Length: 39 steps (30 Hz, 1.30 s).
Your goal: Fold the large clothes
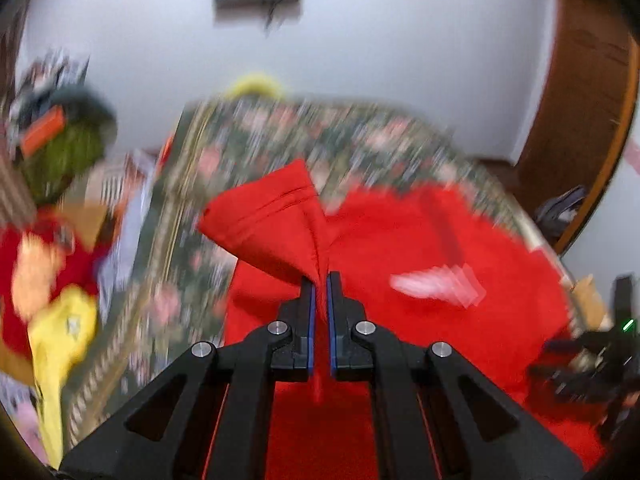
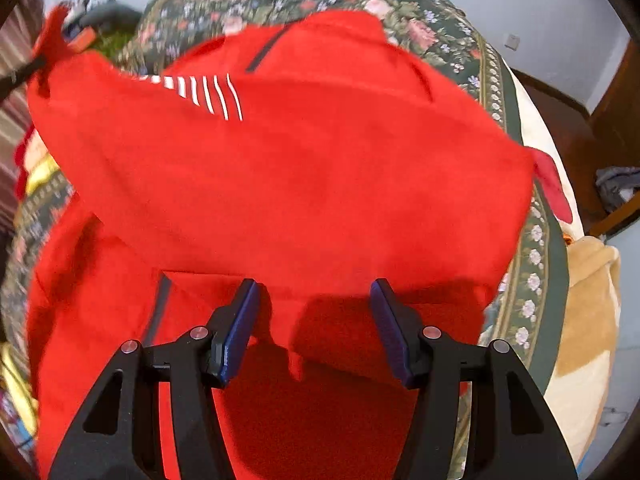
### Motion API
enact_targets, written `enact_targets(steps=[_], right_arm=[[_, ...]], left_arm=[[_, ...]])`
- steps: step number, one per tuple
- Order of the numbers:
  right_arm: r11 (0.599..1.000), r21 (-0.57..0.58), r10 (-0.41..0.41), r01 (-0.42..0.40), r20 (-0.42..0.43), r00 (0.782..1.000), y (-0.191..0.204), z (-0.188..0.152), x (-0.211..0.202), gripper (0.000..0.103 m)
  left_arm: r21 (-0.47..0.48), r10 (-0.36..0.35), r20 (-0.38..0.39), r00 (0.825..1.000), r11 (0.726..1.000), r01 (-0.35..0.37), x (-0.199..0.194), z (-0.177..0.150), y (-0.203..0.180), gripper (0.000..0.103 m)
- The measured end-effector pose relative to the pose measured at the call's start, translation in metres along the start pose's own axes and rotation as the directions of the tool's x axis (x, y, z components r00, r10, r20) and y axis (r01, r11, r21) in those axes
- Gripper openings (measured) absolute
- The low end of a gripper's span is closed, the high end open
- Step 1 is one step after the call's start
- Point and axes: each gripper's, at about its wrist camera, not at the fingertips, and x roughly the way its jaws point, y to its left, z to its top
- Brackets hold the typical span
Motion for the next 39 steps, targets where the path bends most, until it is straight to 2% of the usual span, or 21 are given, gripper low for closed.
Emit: enact_targets(steps=[5,9,12,15,17,19,24,26,30,35,39], right_arm=[[1.0,-0.004,0.0,0.0,0.006,1.0,0.003,-0.004,0.001,0.055],[0.999,-0.033,-0.033,0.033,0.009,0.999,0.012,-0.005,0.004,0.059],[0.997,-0.059,-0.047,0.047,0.006,0.999,0.018,-0.007,0.007,0.064],[0.994,-0.083,-0.064,0.064,0.004,0.998,0.023,-0.007,0.01,0.069],[0.993,-0.095,-0.073,0.072,-0.002,0.997,0.025,-0.006,0.011,0.071],[0.993,-0.1,-0.072,0.07,-0.017,0.997,0.024,-0.004,0.011,0.071],[0.995,-0.095,-0.039,0.032,-0.073,0.997,0.022,0.003,0.005,0.071],[0.995,-0.096,-0.025,0.019,-0.061,0.998,0.02,0.008,-0.003,0.071],[0.993,-0.11,-0.041,0.043,0.018,0.999,0.013,0.026,-0.026,0.071],[0.996,-0.064,-0.061,0.067,0.096,0.993,-0.003,0.055,-0.042,0.071],[0.999,0.014,-0.039,0.037,0.159,0.987,-0.022,0.087,-0.045,0.076]], left_arm=[[-0.125,-0.052,-0.175,0.983,0.992,0.03,0.043,-0.055,0.05,0.007],[-0.164,-0.043,-0.228,0.973,0.986,0.005,0.047,-0.088,0.065,0.015],[-0.159,0.037,-0.285,0.958,0.984,-0.085,0.049,-0.108,0.082,0.028],[-0.175,0.027,-0.288,0.957,0.981,-0.081,0.038,-0.121,0.098,0.03],[-0.159,0.064,-0.295,0.953,0.981,-0.115,0.027,-0.121,0.103,0.041],[-0.132,0.09,-0.28,0.956,0.983,-0.131,0.016,-0.117,0.104,0.054],[-0.08,0.104,-0.234,0.967,0.989,-0.126,-0.008,-0.091,0.1,0.069],[-0.053,0.101,-0.199,0.975,0.992,-0.113,-0.015,-0.072,0.09,0.074],[-0.019,0.071,-0.122,0.99,0.997,-0.073,-0.019,-0.035,0.063,0.088],[0.029,0.014,-0.076,0.997,1.0,-0.011,0.004,0.013,0.023,0.089],[0.084,-0.009,-0.078,0.997,0.996,0.016,0.032,0.041,-0.007,0.089]])
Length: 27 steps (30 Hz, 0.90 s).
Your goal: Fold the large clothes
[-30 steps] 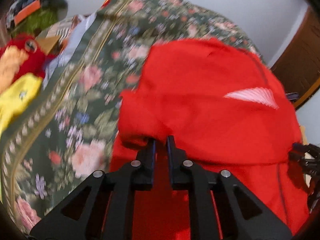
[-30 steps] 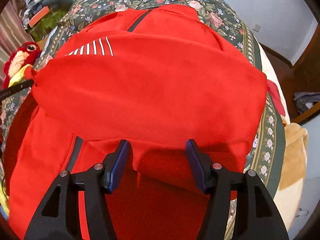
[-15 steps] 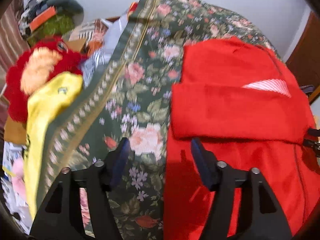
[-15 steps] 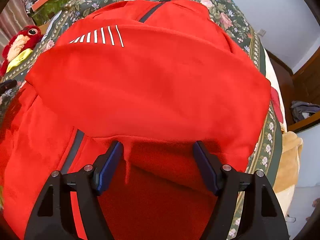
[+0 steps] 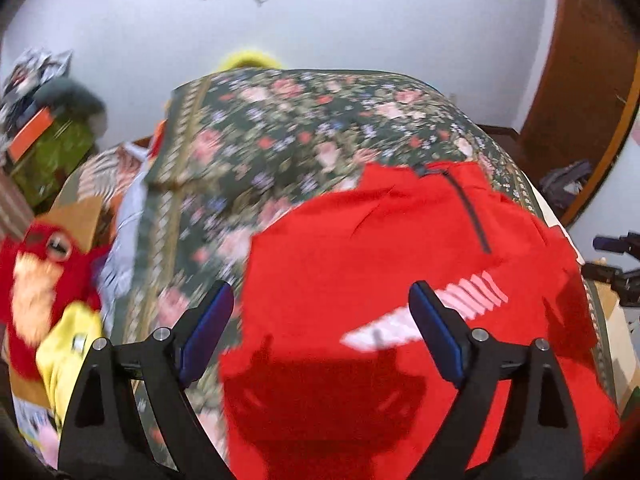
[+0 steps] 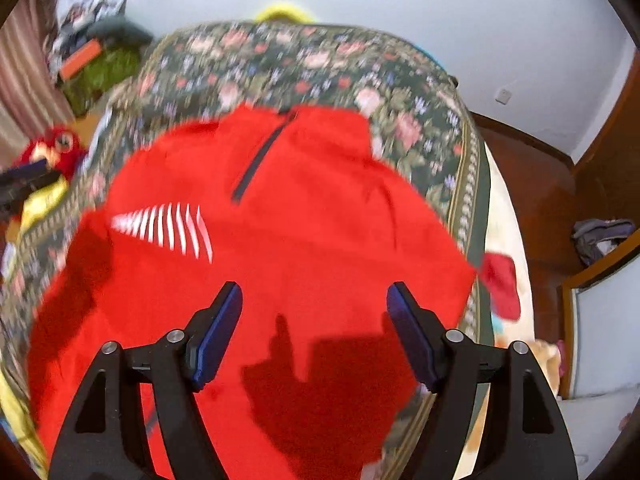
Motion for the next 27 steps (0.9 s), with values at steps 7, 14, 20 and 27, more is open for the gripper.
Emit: enact_targets(steps=[7,14,20,27], right_arm=[[0.988,0.147,0.036,-0.037,0.012,0.999,-0.029,0.04,0.038,0.076],[0.948,0.305,0.094,-0.091,0.005,0.996,-0.055,0.067,0.092,0.076],[0.919,0.363,0.173,-0.153,-0.022,0.985,-0.06,0.083,0.137,0.076],[0.934,0.321,0.178,-0.157,-0.036,0.983,-0.048,0.079,0.156,0.062]], left_arm=[[0.012,-0.036,-0.045,0.998,0.999,0.037,0.064,0.045,-0.025,0.089],[-0.092,-0.075,-0.069,0.995,0.993,0.069,0.133,0.068,-0.021,0.089],[-0.238,-0.189,-0.09,0.978,0.958,0.163,0.189,0.066,-0.014,0.089],[-0.283,-0.281,-0.148,0.948,0.931,0.232,0.223,0.059,-0.02,0.066]])
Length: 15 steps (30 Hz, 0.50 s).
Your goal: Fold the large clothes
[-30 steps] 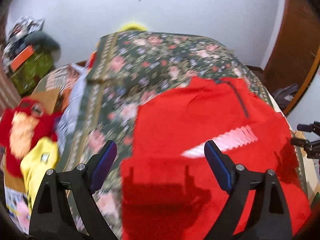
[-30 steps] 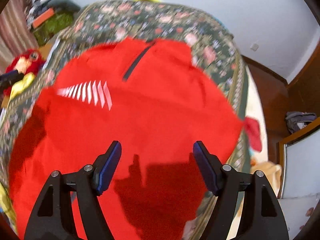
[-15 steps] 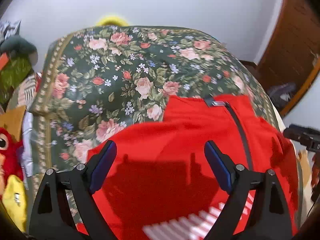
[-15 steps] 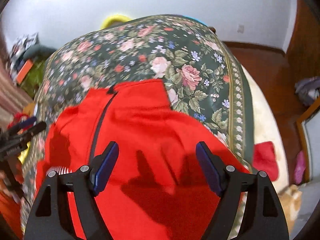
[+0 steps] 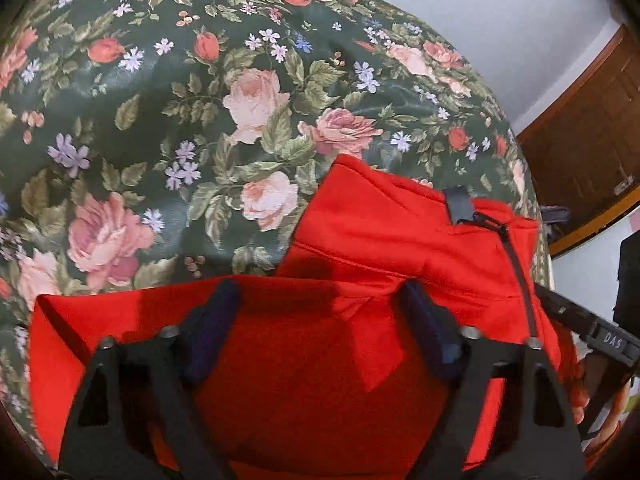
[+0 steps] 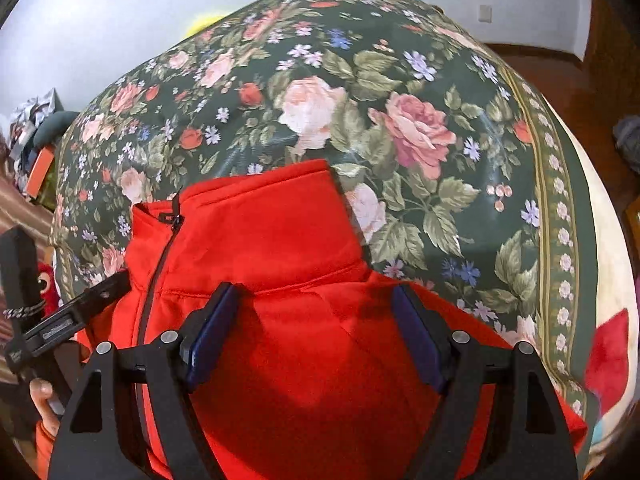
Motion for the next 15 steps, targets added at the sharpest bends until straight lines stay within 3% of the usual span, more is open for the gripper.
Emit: enact_targets(steps=[1,3,4,6,10,15], right_arm=[[1.0,-0.003,0.018,-0.018,0.0,1.0,0.0,0.0,-0.001,0.056],[0.999,-0.028,0.028,-0.028,-0.001,1.0,0.007,-0.002,-0.003,0.033],[0.999,-0.052,0.014,-0.015,-0.008,1.0,0.012,-0.003,-0.005,0.028],[0.997,-0.072,-0.004,0.003,-0.019,1.0,0.02,-0.004,-0.011,0.007],[0.998,-0.06,0.015,-0.014,0.013,1.0,0.025,-0.005,-0.037,0.006],[0.992,-0.116,0.056,-0.048,0.064,0.996,0.043,-0.021,-0.086,0.005]], left_arm=[[0.014,-0.02,0.008,1.0,1.0,0.02,-0.003,-0.001,-0.002,0.042],[0.07,-0.022,0.023,0.999,0.997,0.02,-0.009,-0.003,-0.011,0.015],[0.092,-0.001,0.03,1.0,0.996,-0.002,-0.012,-0.005,-0.015,0.006],[0.121,0.033,0.031,0.999,0.992,-0.037,-0.018,-0.006,-0.022,0.004],[0.179,0.087,0.065,0.994,0.979,-0.097,-0.048,-0.009,-0.034,0.002],[0.217,0.023,0.118,0.993,0.975,-0.048,-0.113,-0.03,-0.046,0.002]])
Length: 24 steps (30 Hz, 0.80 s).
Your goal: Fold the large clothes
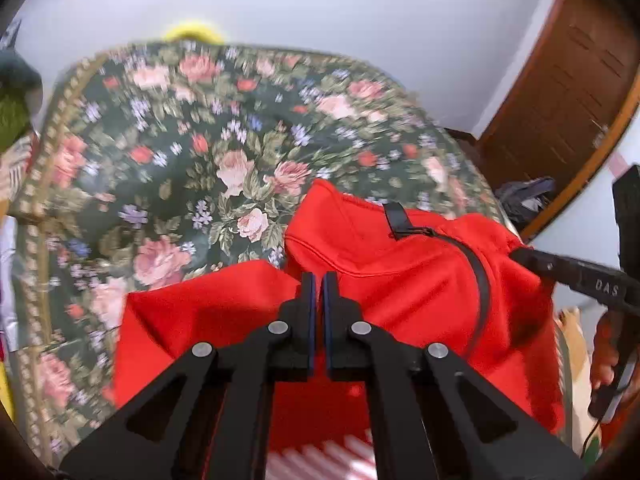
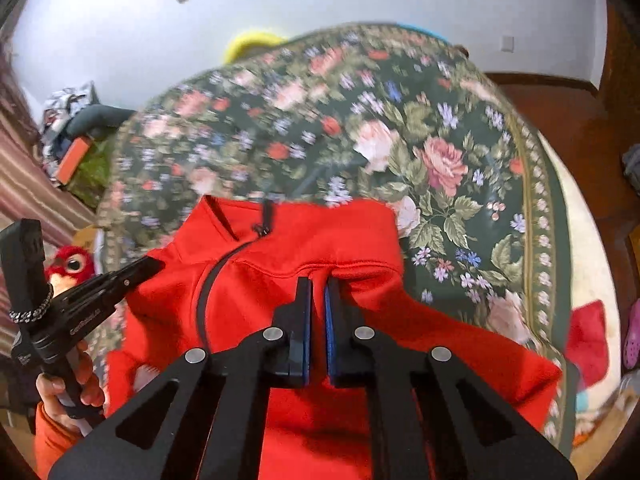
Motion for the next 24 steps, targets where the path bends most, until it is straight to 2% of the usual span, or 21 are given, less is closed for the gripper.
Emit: enact_targets(steps=[3,7,11,15,17,20,24], right_arm=[[0.997,-0.076,-0.005,0.007,0.035,0.999,0.027,-0.018,-0.035,0.005],[0.992,-0.121,0.025,-0.018,0.056,0.998,0.044,-0.049,-0.075,0.005],[0.988,-0.155,0.019,-0.014,0.027,0.999,0.056,-0.088,-0.092,0.005],[0.988,-0.151,0.021,-0.03,-0.057,0.998,0.056,-0.138,-0.087,0.004],[0.989,-0.143,0.013,-0.024,-0.081,0.997,0.054,-0.157,-0.085,0.003],[0.991,-0.133,-0.005,-0.013,-0.138,0.99,0.048,-0.188,-0.073,0.003],[0.993,-0.118,-0.049,0.03,-0.154,0.987,0.039,-0.213,-0.073,0.004]], left_arm=[[0.035,-0.007,0.019,1.0,0.999,0.006,-0.038,-0.016,-0.008,0.002],[0.066,-0.029,0.037,0.999,0.997,0.027,-0.086,-0.04,-0.018,0.001],[0.104,-0.039,0.009,0.999,0.994,0.038,-0.121,-0.086,-0.028,0.001],[0.094,-0.041,-0.046,0.998,0.995,0.046,-0.128,-0.134,-0.029,0.001],[0.087,-0.023,-0.087,0.996,0.996,0.031,-0.123,-0.162,-0.028,0.001],[0.063,-0.036,-0.14,0.989,0.997,0.046,-0.116,-0.193,-0.024,0.001],[0.079,0.044,-0.199,0.979,0.996,-0.028,-0.11,-0.23,-0.023,0.001]])
